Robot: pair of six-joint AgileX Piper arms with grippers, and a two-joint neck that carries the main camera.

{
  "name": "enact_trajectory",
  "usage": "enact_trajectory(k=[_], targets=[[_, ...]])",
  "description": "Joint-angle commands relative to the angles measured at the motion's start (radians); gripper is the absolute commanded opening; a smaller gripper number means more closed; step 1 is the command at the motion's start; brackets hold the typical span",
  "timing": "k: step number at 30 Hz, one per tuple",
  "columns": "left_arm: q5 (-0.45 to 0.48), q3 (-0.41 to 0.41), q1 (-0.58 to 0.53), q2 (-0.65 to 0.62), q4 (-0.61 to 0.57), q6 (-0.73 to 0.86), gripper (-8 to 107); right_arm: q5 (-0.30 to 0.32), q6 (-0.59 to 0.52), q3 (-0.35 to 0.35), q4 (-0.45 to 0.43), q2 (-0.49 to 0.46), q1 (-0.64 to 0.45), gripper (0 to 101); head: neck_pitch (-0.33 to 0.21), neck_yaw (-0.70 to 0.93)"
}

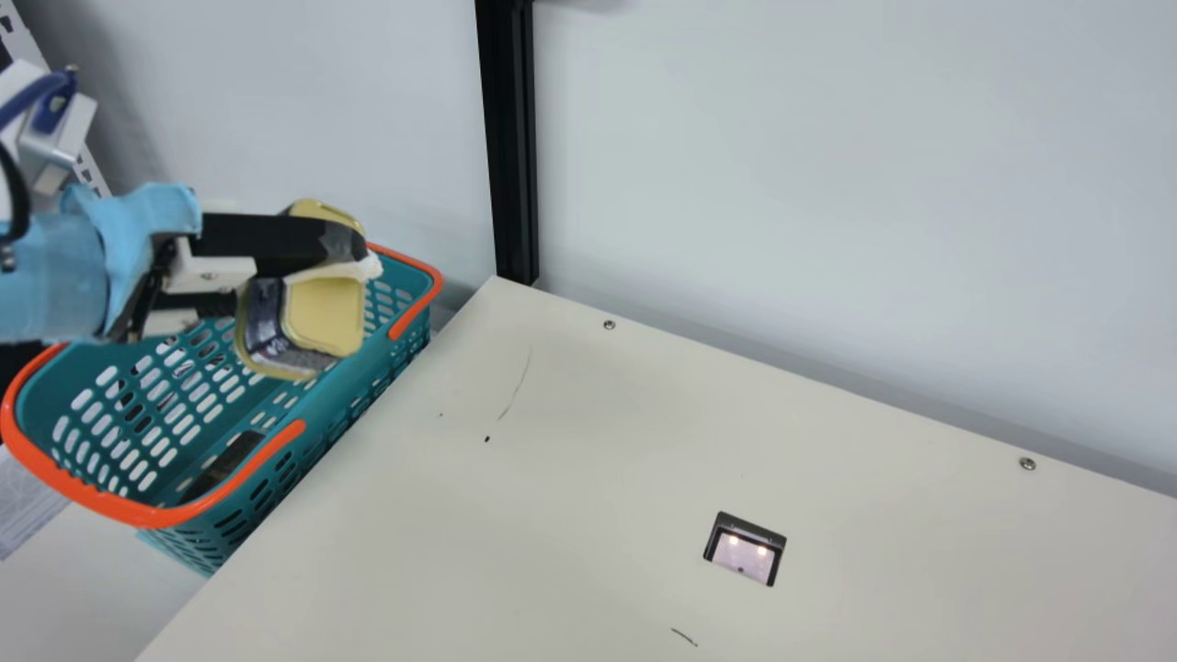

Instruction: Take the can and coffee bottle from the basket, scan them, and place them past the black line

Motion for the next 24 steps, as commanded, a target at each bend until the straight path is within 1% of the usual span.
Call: enact_trajectory(k=[1, 6, 14, 19, 24], targets=[[0.082, 0.028, 0.002, -0.042, -0.068, -0.101, 10, 0.000, 0.000, 0.000, 0.000, 0.000, 0.000, 101, -0.026, 0.014], [0.166, 0.079, 0.009, -0.108, -0.181, -0.236, 10, 0.000, 0.000, 0.000, 0.000, 0.000, 0.000, 101, -0.026, 0.014], [0.172, 0.154, -0.032, -0.198, -0.300, -0.456, 10, 0.000, 0.000, 0.000, 0.000, 0.000, 0.000, 101, -0.026, 0.014], [0.137, 0.185, -0.082, -0.239, -0.332, -0.583, 10, 0.000, 0.000, 0.000, 0.000, 0.000, 0.000, 101, -0.026, 0.014], [0.078, 0.194, -0.162, -0.266, -0.335, -0.710, 10, 0.000, 0.000, 0.000, 0.000, 0.000, 0.000, 101, -0.026, 0.014]])
